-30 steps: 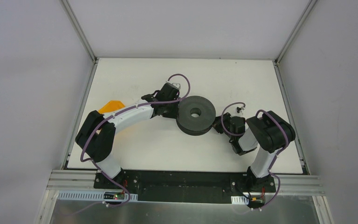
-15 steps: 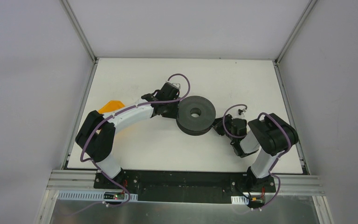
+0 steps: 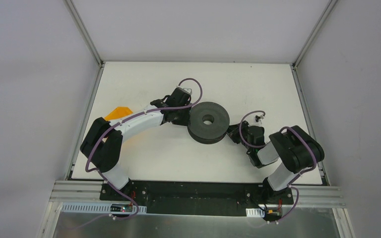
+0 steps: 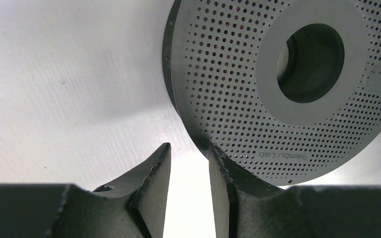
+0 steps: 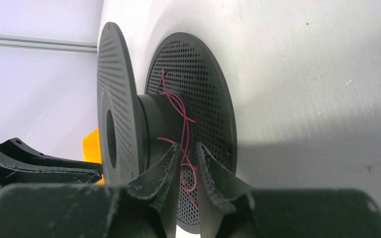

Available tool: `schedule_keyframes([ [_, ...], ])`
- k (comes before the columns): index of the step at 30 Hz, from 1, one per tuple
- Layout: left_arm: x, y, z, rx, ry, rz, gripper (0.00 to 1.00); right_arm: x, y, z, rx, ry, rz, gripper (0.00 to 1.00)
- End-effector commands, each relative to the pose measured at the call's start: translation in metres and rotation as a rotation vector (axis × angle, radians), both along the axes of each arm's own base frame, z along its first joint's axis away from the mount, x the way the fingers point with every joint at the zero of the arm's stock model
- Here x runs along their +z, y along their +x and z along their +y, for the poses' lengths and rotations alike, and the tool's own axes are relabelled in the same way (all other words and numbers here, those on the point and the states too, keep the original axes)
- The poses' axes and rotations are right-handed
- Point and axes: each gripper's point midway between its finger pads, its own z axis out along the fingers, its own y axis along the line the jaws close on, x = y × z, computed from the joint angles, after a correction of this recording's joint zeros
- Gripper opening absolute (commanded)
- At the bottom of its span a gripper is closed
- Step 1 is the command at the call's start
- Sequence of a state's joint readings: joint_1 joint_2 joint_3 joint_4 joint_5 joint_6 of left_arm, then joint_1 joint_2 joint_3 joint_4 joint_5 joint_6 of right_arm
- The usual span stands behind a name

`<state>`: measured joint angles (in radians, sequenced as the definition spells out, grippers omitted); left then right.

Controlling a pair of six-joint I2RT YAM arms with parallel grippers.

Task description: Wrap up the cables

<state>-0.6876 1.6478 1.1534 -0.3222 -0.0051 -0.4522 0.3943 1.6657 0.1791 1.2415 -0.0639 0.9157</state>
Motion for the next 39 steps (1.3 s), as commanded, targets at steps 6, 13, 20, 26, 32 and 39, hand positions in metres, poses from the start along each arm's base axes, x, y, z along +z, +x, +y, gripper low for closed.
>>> schedule_keyframes([
  [6, 0.020, 0.005, -0.007, -0.016, -0.023, -0.040, 0.33, 0.017, 0.005, -0.006, -0.010, -0.052, -0.042, 0.21],
  [13, 0.022, 0.005, -0.009, -0.019, -0.025, -0.044, 0.33, 0.013, 0.001, -0.013, -0.037, -0.078, -0.009, 0.22],
  [20, 0.030, 0.005, -0.011, -0.023, -0.041, -0.058, 0.34, 0.024, -0.002, -0.028, -0.087, -0.145, 0.003, 0.23],
  [26, 0.064, 0.013, -0.015, -0.020, -0.082, -0.133, 0.38, 0.046, -0.020, -0.062, -0.176, -0.284, 0.058, 0.24],
  [32, 0.136, 0.014, -0.002, 0.001, -0.138, -0.290, 0.48, 0.111, -0.061, -0.085, -0.093, -0.466, 0.006, 0.31],
  [39, 0.214, -0.022, 0.049, 0.053, -0.208, -0.493, 0.94, 0.172, -0.120, -0.101, 0.062, -0.602, 0.064, 0.96],
])
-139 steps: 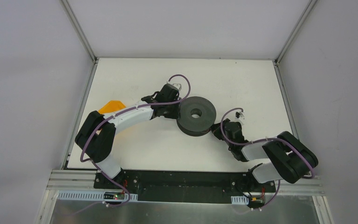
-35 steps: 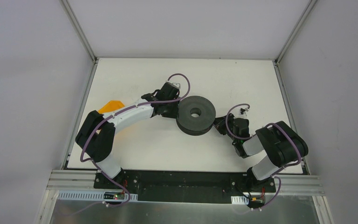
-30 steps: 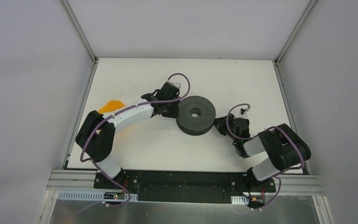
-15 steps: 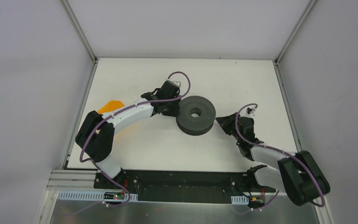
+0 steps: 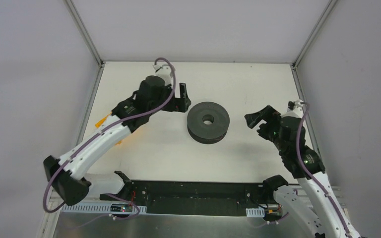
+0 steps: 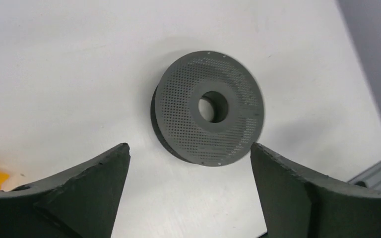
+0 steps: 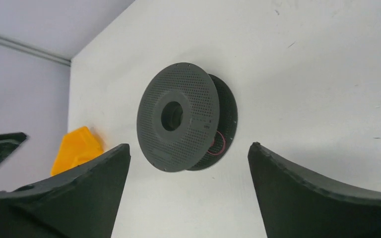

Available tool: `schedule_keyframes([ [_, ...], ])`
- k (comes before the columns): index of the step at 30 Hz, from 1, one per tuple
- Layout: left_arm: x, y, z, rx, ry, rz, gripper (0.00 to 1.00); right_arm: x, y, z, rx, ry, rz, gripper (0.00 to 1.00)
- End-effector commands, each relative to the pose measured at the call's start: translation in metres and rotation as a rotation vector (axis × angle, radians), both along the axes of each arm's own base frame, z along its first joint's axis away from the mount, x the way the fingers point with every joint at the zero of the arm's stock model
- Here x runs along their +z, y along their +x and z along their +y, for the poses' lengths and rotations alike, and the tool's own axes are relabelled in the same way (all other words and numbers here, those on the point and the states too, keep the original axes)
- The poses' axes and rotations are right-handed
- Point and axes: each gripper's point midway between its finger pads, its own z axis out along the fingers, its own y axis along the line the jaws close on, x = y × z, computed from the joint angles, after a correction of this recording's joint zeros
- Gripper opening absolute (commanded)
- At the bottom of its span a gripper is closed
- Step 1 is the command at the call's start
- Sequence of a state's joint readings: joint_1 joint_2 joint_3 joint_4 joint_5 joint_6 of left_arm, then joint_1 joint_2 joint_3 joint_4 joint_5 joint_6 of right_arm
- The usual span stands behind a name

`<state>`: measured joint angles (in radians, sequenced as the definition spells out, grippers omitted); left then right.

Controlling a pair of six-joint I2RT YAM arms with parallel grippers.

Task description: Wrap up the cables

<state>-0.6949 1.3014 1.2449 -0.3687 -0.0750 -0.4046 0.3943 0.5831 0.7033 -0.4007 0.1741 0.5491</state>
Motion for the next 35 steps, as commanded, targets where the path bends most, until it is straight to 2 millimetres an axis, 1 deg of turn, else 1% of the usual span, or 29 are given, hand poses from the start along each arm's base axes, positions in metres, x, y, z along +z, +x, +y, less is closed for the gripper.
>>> schedule_keyframes([
  [1, 0.059, -0.028, 0.043, 0.059, -0.039, -0.161, 0.98, -0.012, -0.059, -0.021, 0.101, -0.188, 0.212, 0.99],
  [3, 0.070, -0.045, 0.063, 0.080, -0.053, -0.203, 0.99, -0.001, -0.069, -0.027, 0.086, -0.180, 0.205, 0.99],
  [5, 0.075, -0.062, 0.082, 0.095, -0.062, -0.234, 0.99, 0.011, -0.079, -0.032, 0.076, -0.175, 0.187, 0.99],
  [7, 0.078, -0.077, 0.103, 0.130, -0.076, -0.263, 0.99, 0.021, -0.086, -0.032, 0.091, -0.163, 0.159, 0.99],
  [9, 0.076, -0.089, 0.116, 0.151, -0.083, -0.271, 0.99, 0.029, -0.091, -0.034, 0.089, -0.147, 0.130, 0.99],
  [11, 0.072, -0.097, 0.124, 0.164, -0.095, -0.269, 0.99, 0.033, -0.092, -0.033, 0.090, -0.125, 0.113, 0.99],
  [13, 0.069, -0.102, 0.127, 0.160, -0.101, -0.262, 0.99, 0.034, -0.092, -0.029, 0.098, -0.102, 0.104, 0.99],
  [17, 0.067, -0.104, 0.131, 0.166, -0.087, -0.257, 0.99, 0.033, -0.091, -0.023, 0.108, -0.066, 0.108, 0.99],
  [21, 0.064, -0.103, 0.131, 0.167, -0.072, -0.250, 0.99, 0.034, -0.091, -0.028, 0.085, -0.071, 0.096, 0.99],
  [35, 0.065, -0.103, 0.126, 0.152, -0.081, -0.237, 0.99, 0.038, -0.097, -0.034, 0.062, -0.069, 0.064, 0.99],
])
